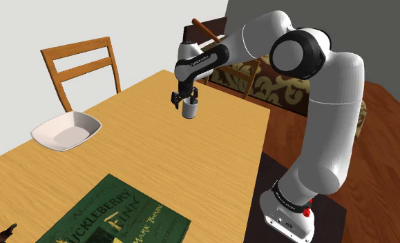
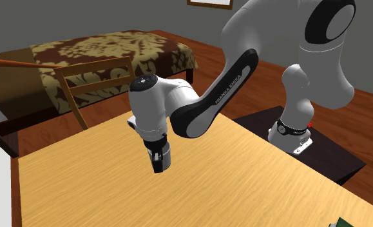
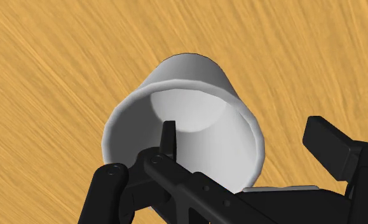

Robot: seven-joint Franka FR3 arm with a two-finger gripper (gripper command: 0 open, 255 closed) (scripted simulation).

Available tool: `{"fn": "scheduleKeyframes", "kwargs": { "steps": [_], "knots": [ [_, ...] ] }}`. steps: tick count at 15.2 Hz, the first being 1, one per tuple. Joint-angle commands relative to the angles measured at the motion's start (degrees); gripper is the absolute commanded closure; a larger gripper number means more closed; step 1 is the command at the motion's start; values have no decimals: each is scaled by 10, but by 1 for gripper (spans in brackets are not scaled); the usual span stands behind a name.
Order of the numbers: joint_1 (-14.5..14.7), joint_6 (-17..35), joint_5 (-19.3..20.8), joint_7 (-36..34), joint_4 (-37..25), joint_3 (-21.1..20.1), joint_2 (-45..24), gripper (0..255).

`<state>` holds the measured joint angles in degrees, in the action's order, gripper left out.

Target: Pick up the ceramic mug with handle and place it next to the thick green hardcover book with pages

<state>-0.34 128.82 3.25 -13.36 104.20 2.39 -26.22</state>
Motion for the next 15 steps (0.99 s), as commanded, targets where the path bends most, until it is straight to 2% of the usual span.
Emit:
{"fn": "scheduleKeyframes", "kwargs": {
  "steps": [1,4,5,15],
  "knots": [
    [0,1,0,0,0,0,-1,0],
    [0,1,0,0,0,0,-1,0],
    [0,1,0,0,0,0,-1,255],
    [0,-5,0,0,-2,0,4,255]
  ]
}}
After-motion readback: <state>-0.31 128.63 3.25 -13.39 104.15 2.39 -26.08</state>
